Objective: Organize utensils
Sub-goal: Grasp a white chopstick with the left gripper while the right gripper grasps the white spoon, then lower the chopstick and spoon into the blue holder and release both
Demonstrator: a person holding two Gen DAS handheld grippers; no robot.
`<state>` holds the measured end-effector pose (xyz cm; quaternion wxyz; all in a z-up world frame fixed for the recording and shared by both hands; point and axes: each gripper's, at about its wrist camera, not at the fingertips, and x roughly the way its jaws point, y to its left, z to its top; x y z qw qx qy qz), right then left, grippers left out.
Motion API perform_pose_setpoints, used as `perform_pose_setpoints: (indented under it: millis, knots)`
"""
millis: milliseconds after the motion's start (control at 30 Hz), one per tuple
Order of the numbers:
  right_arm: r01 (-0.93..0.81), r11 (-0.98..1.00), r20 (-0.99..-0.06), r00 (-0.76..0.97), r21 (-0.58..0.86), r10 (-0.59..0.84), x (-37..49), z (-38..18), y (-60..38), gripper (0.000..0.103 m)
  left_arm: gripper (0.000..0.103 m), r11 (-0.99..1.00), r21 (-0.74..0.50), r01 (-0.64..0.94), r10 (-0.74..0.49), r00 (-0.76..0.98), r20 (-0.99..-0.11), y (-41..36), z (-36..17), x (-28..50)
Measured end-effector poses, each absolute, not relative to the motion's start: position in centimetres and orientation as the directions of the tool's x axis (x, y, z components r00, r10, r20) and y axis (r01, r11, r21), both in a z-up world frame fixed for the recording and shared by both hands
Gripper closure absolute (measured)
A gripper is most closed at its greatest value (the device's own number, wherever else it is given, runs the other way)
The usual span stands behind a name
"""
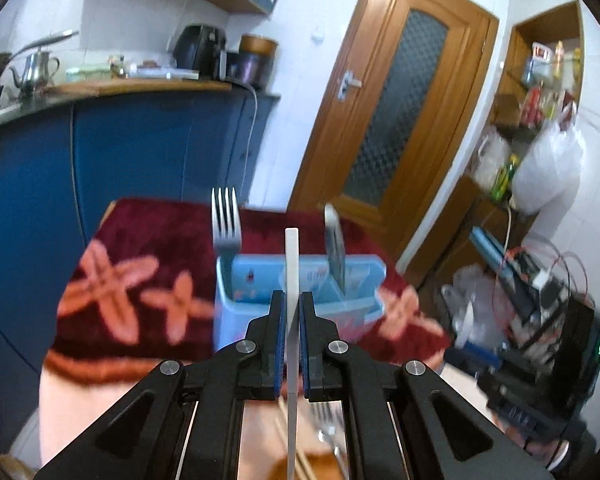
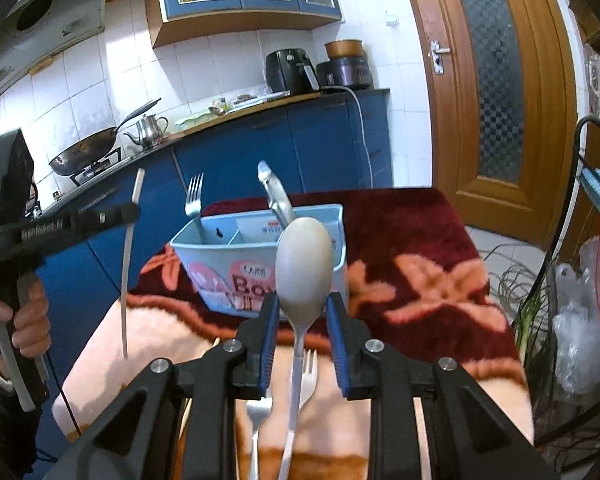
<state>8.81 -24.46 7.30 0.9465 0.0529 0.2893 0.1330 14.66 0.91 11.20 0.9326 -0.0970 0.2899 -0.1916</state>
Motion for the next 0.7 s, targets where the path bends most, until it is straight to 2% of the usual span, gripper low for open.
perform_pose_setpoints:
  millis: [467,600,700]
  knots:
    - [-0.208,0.967,-0.449,0.857,0.149,0.254,10.1,9.4,-24.8,0.076,0.097,0.932,-0.294,0.213,-0.308,0.892,-0.331,1.2,15.3,19.5]
    - [-0.218,0.964,-0.444,0.857,0.15,0.262,10.5,9.5,-24.6,0.076,0.097,0.944,-0.272,0.187,-0.259,0.931,-0.258,1.1,15.5,19.9]
    - [-0.224,0.963,-0.44,0.857,0.148,0.266,10.8,9.7,-24.4,0.076,0.097,0.958,-0.234,0.165,-0.221,0.946,-0.238,0.6,15.2,20.8]
